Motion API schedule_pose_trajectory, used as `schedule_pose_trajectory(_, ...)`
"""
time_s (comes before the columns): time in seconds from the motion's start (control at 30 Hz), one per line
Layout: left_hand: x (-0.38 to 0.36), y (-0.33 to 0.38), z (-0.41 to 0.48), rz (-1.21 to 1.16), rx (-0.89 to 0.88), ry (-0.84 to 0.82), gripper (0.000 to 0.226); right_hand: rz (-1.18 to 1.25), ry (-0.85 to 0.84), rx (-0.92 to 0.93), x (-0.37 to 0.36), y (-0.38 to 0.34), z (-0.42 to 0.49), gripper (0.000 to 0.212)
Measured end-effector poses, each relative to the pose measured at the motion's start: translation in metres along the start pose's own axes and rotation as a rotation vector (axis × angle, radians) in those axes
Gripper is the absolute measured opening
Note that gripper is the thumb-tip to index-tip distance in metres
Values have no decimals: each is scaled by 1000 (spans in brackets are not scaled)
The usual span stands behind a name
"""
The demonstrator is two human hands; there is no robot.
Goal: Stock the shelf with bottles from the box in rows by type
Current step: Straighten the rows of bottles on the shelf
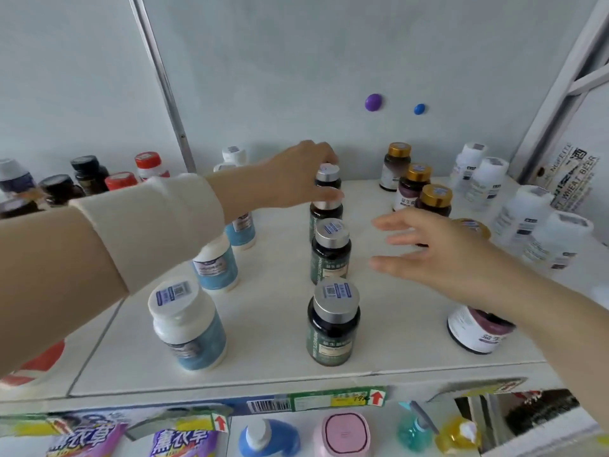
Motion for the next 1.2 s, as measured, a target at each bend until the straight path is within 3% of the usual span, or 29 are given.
schedule_pose_trajectory(0.1, -6, 12, -17, -119, -78, -97, 48, 172, 31, -18, -8, 5, -20, 59)
schedule_pose_trajectory(0.23, -33, 8, -29, -1, -81, -257, 53, 197, -38, -7, -47, 6, -30, 58)
schedule_pose_trajectory(0.47, -46, 12, -31, 86, -80, -256, 55, 247, -20, 2, -77, 13, -29, 45)
schedule_pose_trajectory(0.63, -46, 15, -34, 61, -72, -285, 54, 307, 27, 12, -72, 18, -30, 50)
schedule_pose_trajectory(0.9, -48, 17, -38, 35, -51, -290, 56, 249, -3, 28, -71, 19, -33, 52)
schedule_pose_trajectory(1.07, -42, 13, -42, -18, 18, -314, 69, 169, -90, 45, -45, 9, -39, 77)
schedule_pose_trajectory(1.2, -16, 4, -41, -38, 70, -311, 55, 33, -111, 79, 8, -6, -32, 73)
Point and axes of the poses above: each hand's wrist, its own z-axis towards the middle knuckle, its own x-axis out of the back of the hand, y = z × x, the point moved 8 cm from there along z, towards the middle knuckle, and after that the axes turned 3 degrees about -z, right-handed, at the moved point
